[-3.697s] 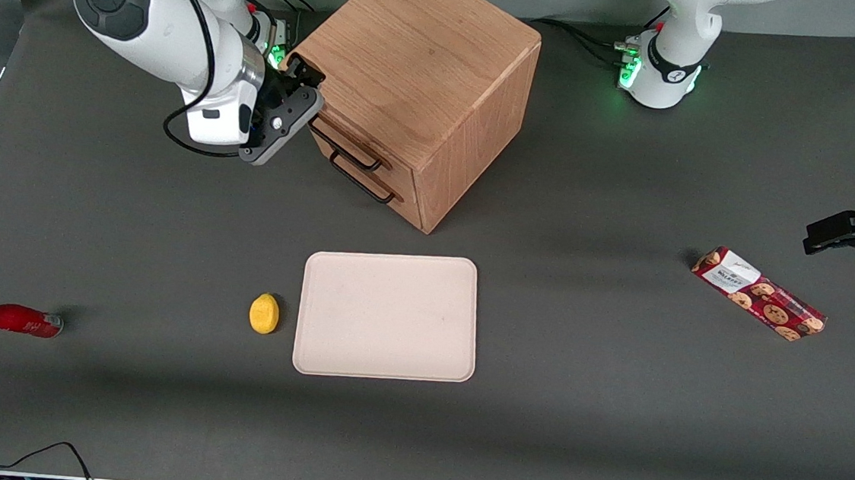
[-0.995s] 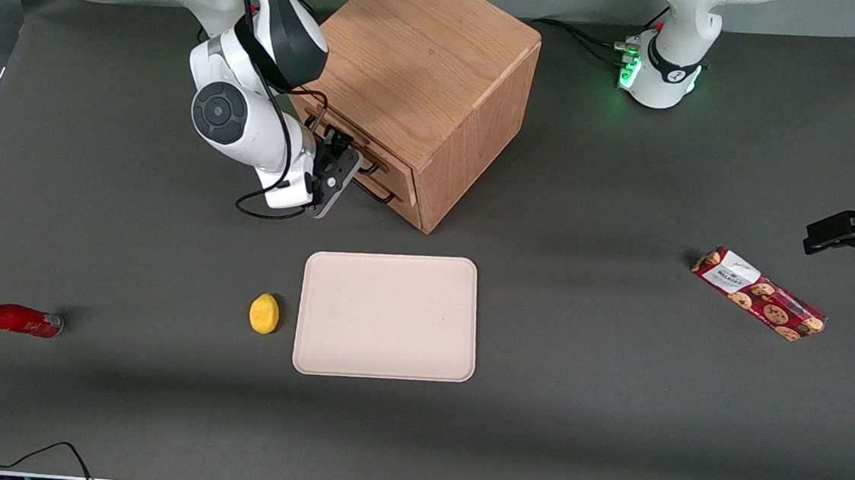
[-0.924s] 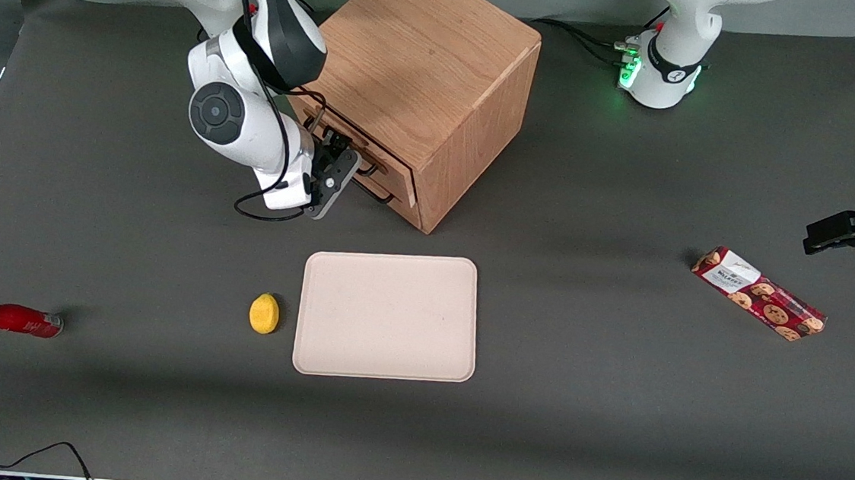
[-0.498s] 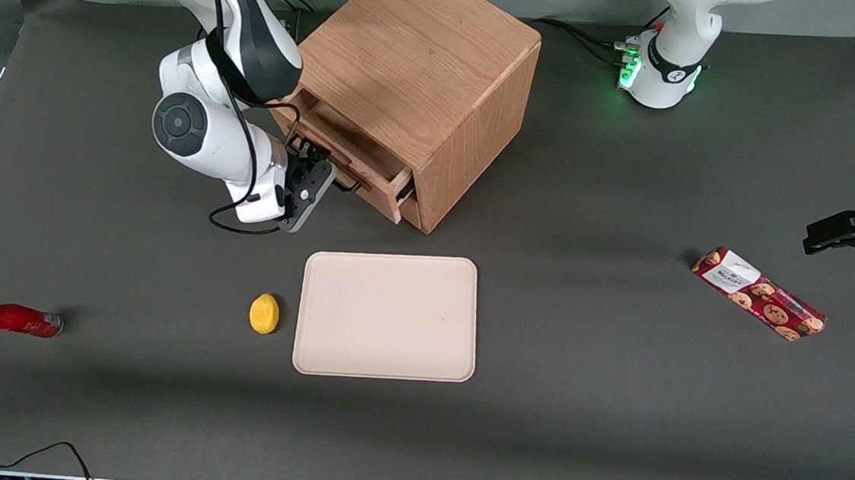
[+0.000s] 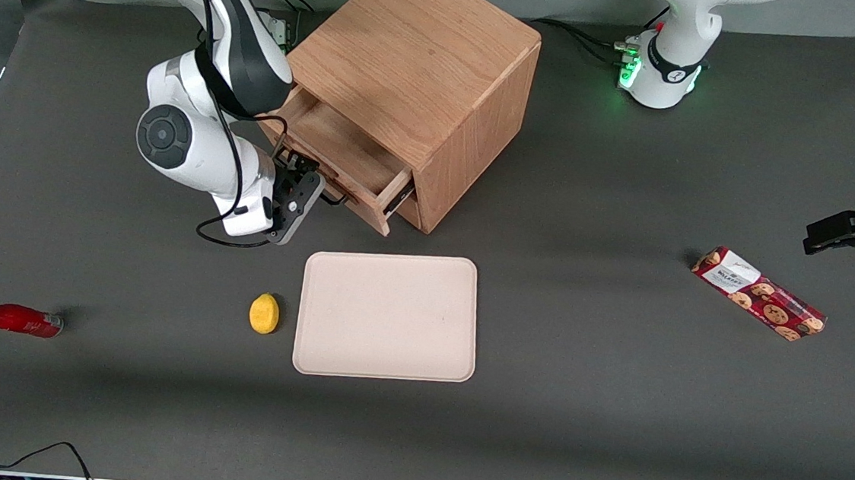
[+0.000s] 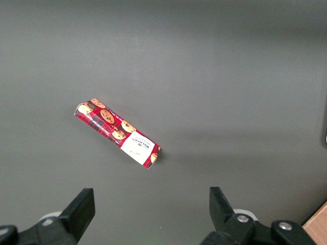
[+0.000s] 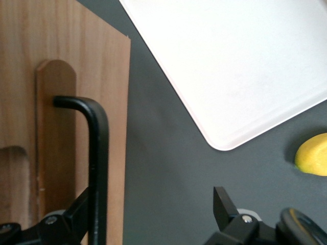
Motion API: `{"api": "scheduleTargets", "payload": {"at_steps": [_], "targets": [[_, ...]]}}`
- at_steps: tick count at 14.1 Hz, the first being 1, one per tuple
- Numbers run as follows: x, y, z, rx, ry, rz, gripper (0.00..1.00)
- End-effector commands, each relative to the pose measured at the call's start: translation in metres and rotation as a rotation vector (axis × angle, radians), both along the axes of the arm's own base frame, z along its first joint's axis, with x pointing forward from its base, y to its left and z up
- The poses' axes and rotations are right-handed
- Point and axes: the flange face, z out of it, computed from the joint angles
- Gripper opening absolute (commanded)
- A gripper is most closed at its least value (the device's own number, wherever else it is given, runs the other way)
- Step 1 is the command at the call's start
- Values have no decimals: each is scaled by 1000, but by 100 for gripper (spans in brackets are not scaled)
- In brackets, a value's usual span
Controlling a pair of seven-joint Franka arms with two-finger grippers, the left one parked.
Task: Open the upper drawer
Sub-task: 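Pull the upper drawer outward by its handle with the right gripper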
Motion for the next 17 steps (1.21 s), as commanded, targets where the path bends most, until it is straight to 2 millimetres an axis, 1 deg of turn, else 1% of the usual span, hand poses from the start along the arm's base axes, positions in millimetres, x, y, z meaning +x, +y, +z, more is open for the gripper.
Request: {"api": "scheduleTargets", "payload": {"at_steps": [1,6,7,9,10,12,15,16,17], "targets": [[15,-3,1,0,-24,35,100],[33,-17,-2,8,-41,58,100],[38,-24,-4,8,-42,56,100],[42,-26,-6,9,-45,62,100],[45,-27,-3,10,-51,60,100],[55,-40,-3,9,-65,70,100],[60,-45,-11,7,-63,99,100],[64,-53,-9,5,-69,93,100],[68,-56,-6,6,-82,99,100]]}}
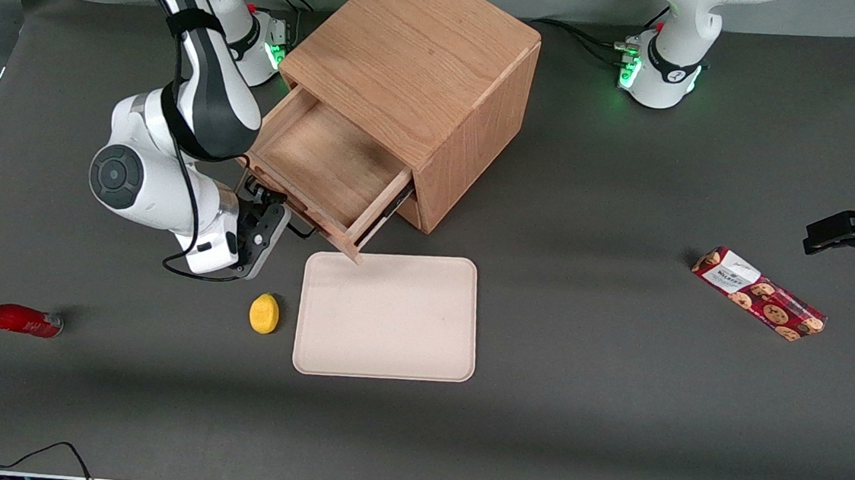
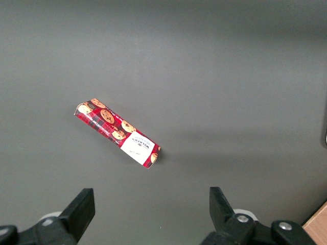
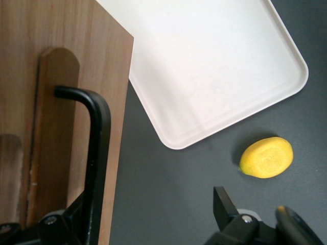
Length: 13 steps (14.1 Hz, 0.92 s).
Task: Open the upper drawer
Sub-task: 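Pull the upper drawer outward by its handle with the right gripper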
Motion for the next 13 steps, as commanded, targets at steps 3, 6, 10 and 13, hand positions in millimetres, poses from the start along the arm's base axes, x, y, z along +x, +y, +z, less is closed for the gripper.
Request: {"api": "scheduleTargets", "payload": {"at_steps": [3,6,10,13], "targets": [[22,-19,3,-4,-38,46,100],[25,-24,2,-2,-42,57,100],[36,-37,1,-7,-57,65,100],[43,-42,0,-8,-67,89,100]]}}
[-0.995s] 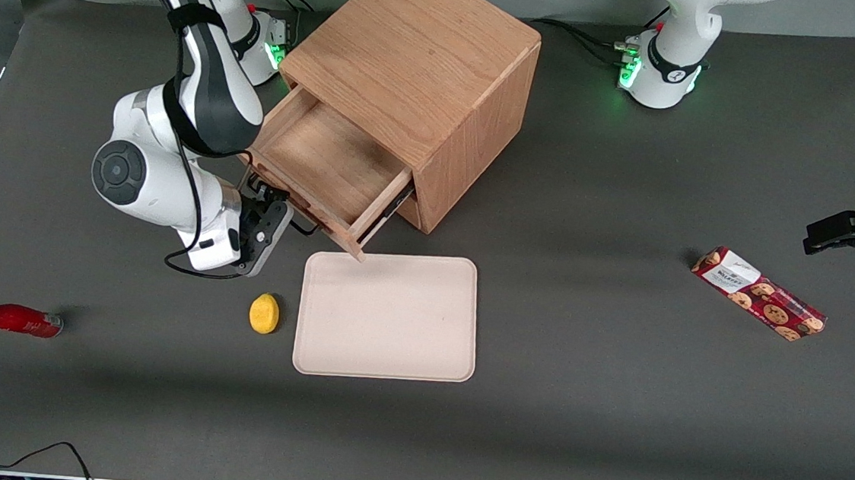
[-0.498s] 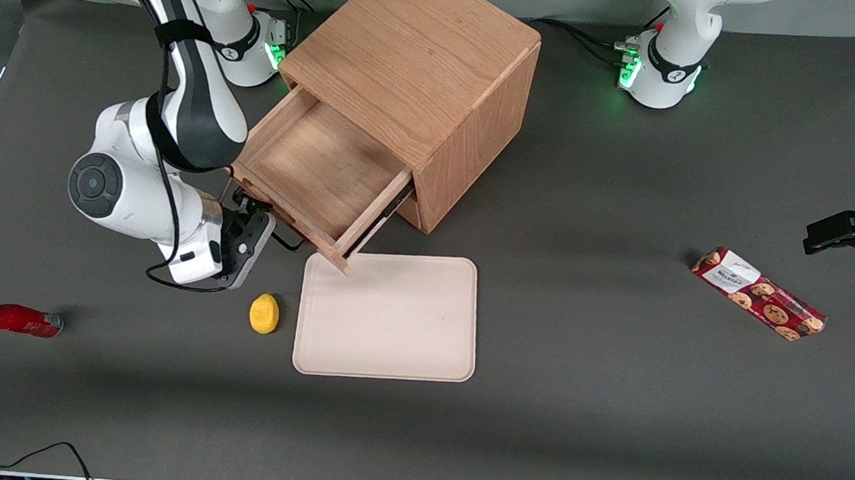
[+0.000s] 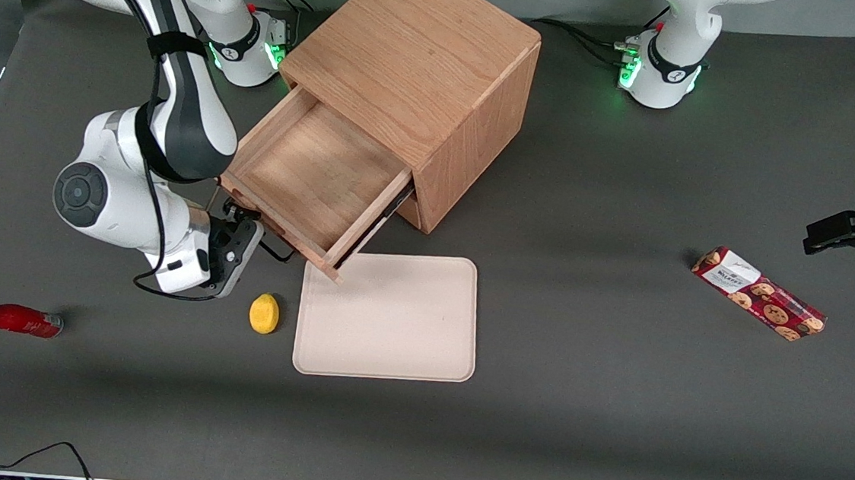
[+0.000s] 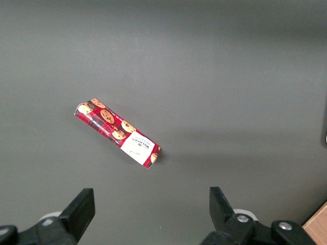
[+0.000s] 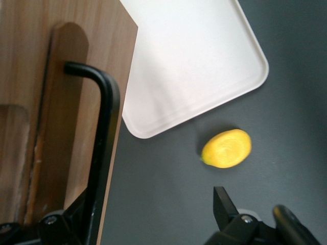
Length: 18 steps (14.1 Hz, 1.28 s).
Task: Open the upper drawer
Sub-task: 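Pull the upper drawer outward by its handle with the right gripper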
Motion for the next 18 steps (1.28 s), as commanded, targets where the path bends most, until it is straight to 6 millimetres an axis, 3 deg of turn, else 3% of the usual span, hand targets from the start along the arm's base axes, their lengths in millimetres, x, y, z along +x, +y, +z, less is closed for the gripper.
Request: {"api": "scheduleTargets", "payload": {"at_steps": [1,8,13,18], "targets": [[14,-5,1,-1,-20,36,100],[35,-32,-6,-4,-33,17,100],[44,-38,-2,-4,-51,13,100],[39,-32,33,24,-51,-12,100]]}}
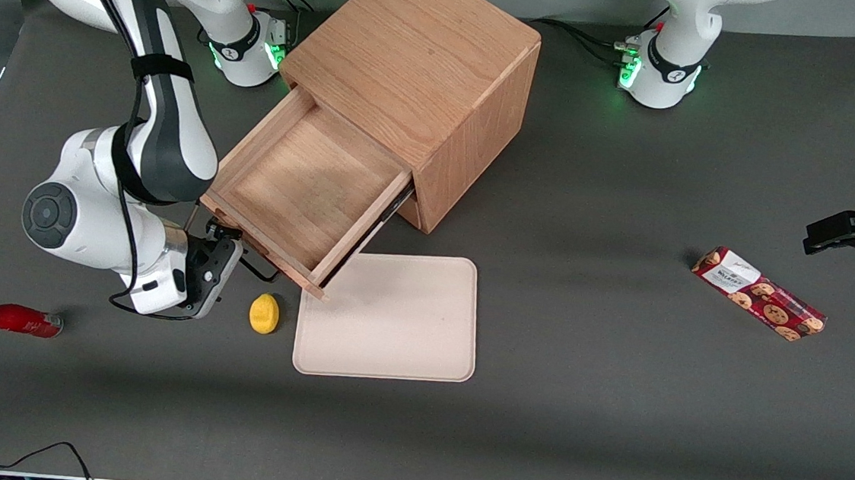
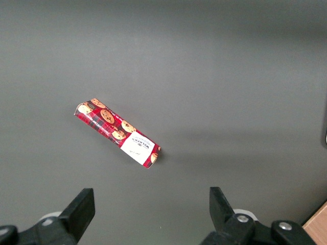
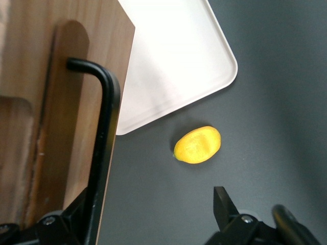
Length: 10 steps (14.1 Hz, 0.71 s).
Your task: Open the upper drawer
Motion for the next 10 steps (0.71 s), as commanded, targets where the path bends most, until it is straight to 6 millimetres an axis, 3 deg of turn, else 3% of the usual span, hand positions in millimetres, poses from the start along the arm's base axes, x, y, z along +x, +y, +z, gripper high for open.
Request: {"api": "scheduleTargets", "payload": {"at_steps": [1,5,8,10], "targets": [[8,-11,33,21,-18,-41,100],[-1,-18,55,7,51,-161,100],[-12,-31,90,-24,124,-294,100],[-32,-28,128,-91,149,-540,100]]}}
